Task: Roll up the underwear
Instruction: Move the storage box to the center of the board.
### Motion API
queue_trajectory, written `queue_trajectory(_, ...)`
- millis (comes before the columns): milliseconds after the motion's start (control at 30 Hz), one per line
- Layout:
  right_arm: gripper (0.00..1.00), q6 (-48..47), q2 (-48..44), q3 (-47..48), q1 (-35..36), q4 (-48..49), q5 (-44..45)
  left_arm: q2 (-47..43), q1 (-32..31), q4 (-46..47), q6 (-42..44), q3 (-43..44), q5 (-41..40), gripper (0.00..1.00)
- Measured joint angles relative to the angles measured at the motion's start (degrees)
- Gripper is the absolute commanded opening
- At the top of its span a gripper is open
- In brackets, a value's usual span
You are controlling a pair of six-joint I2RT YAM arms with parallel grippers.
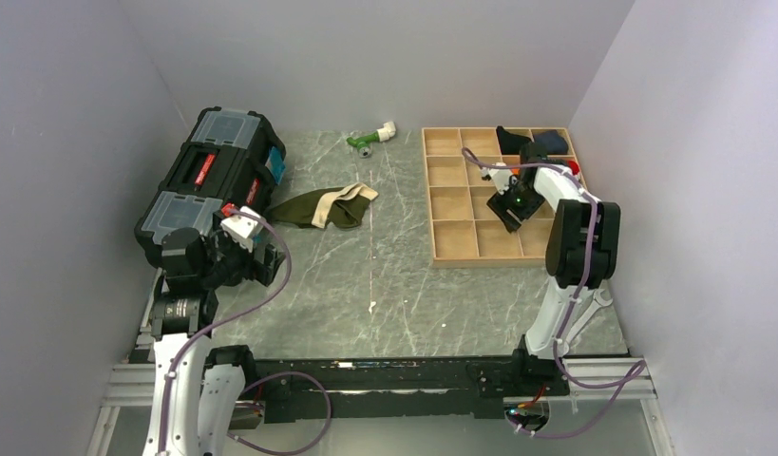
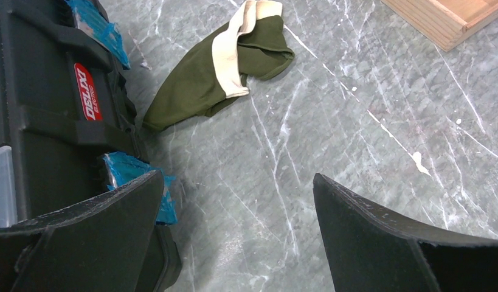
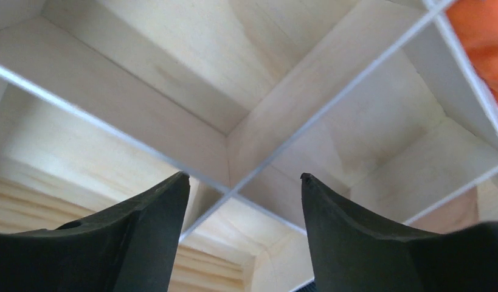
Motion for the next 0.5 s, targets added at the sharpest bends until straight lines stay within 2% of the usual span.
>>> queue_trajectory(133,0.8,2.1,-4.9,-1.0,-0.4,0.4,-1.7,3.7,0.0,-1.3,0.9,3.6,-0.7,0.99)
queue_trajectory(267,0.81,5.1,-13.7,-1.7,-0.4,1.0,-5.2,7.8,-1.0,-1.9,2.7,6.5,-2.4,0.99)
queue_trajectory(400,0.81,8.7,-21.6,-2.0,-0.3,1.7,-11.2,13.9,-7.0,-1.8,5.7,8.5,-7.9,0.99)
queue_trajectory(500,0.81,11.7,-25.9,-2.8,-0.1,1.8,-17.0,20.4,-14.3,-1.0,9.1,9.0,-15.1,0.99)
